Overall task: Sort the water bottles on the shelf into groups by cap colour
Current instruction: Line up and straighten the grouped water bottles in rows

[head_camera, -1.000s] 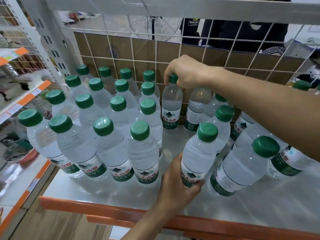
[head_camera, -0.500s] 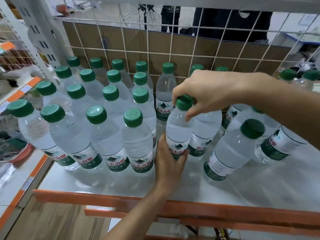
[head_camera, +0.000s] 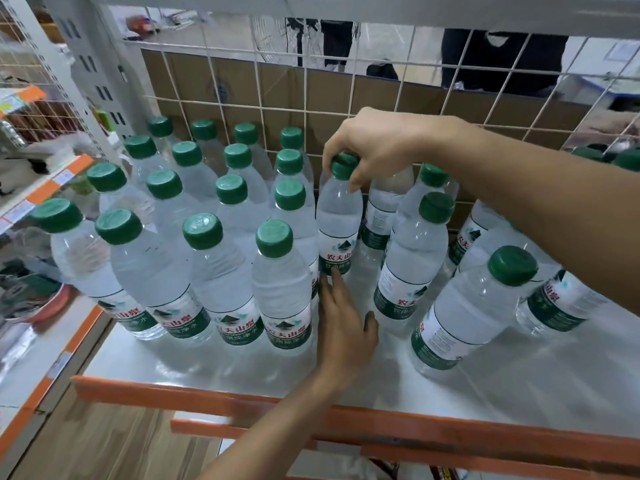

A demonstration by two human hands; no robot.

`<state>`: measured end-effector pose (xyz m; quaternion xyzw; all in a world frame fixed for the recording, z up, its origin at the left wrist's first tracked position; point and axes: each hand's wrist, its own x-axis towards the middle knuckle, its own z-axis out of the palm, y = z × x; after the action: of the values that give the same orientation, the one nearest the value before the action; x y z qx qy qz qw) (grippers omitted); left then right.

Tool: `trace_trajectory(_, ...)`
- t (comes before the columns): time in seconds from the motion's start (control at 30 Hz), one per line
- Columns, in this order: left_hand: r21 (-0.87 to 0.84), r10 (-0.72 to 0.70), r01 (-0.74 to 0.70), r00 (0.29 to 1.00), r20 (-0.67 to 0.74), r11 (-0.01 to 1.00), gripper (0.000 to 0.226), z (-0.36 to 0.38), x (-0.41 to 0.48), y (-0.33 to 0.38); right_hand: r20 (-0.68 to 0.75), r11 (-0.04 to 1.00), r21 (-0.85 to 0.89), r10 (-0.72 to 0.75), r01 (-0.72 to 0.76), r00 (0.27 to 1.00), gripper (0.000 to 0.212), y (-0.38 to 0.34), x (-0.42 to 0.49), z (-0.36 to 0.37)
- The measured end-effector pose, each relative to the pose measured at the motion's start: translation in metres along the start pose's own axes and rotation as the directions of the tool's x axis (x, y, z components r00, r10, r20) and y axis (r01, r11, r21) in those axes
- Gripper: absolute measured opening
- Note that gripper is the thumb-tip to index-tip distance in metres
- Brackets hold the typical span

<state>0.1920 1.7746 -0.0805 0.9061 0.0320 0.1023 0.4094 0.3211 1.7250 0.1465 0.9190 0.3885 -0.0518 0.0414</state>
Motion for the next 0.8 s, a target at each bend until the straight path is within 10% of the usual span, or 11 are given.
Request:
trace_trajectory(0.3,-0.032,-0.037,0.038,0.999,0.010,0.999,0.077,0.004,0.006,0.006,-0.101,0.990,0.102,0.105,-0.094,0.989,0.043,0.010,-0.007,-0.002)
trace_trajectory(0.43,-0.066,-0.001,-0.004,0.997,-0.080,0.998,0.067,0.005,0.004,0.004,-0.223,0.950,-0.119,0.259,-0.290,0.940,0.031,0.035,-0.027,-0.006)
trace_trajectory(0.6,-0.123,0.115,-0.107,0.992,0.060,0.987,0.070,0.013,0.005,-0.001,0.135,0.982,0.081,0.160,-0.172,0.978,0.031,0.024,-0.059,-0.016)
trace_trajectory(0.8,-0.271,0.164,-0.133,0.982,0.098,0.953,0.061,0.022,0.005,-0.003,0.339,0.978,-0.185,0.153,-0.094,0.928,0.045,0.006,-0.070,0.005)
